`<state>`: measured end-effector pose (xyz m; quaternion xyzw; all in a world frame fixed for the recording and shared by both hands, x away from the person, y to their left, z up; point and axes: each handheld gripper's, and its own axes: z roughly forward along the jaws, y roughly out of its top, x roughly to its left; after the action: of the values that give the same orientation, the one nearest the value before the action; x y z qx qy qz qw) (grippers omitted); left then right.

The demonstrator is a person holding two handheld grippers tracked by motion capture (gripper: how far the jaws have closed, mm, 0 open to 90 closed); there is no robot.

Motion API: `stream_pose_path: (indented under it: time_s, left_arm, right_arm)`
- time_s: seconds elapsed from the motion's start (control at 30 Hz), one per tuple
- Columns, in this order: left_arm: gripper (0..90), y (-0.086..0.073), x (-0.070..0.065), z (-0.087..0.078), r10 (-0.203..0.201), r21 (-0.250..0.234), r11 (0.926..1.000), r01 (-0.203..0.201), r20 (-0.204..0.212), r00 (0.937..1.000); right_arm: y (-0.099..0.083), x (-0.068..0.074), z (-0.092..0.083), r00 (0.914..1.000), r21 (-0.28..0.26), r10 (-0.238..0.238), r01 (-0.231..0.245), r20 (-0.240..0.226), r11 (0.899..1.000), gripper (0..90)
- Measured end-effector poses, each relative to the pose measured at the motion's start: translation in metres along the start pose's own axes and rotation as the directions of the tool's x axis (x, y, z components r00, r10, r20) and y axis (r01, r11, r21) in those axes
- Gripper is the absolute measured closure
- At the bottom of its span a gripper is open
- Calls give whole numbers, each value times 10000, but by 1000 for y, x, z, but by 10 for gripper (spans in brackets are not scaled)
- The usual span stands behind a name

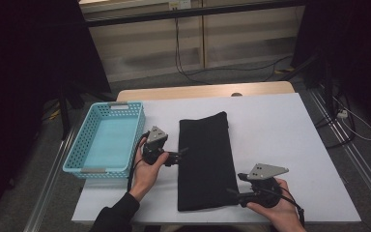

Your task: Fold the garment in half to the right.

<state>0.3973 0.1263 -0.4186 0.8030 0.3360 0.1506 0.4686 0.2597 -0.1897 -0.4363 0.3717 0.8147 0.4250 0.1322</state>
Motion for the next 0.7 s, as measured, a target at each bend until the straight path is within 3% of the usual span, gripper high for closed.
stream_pose_path:
  time_s: [0.4, 0.7]
  left_arm:
    - [53, -19, -7, -30, -70, -79, 9999, 71, 123, 9999]
    - [53, -37, -15, -51, -175, -145, 9997, 178, 204, 9996]
  right_arm:
    - [17, 2, 13, 9968, -68, -457, 453, -655, 9989, 336]
    - [18, 8, 19, 9924, -68, -610, 607, -1067, 9981, 328]
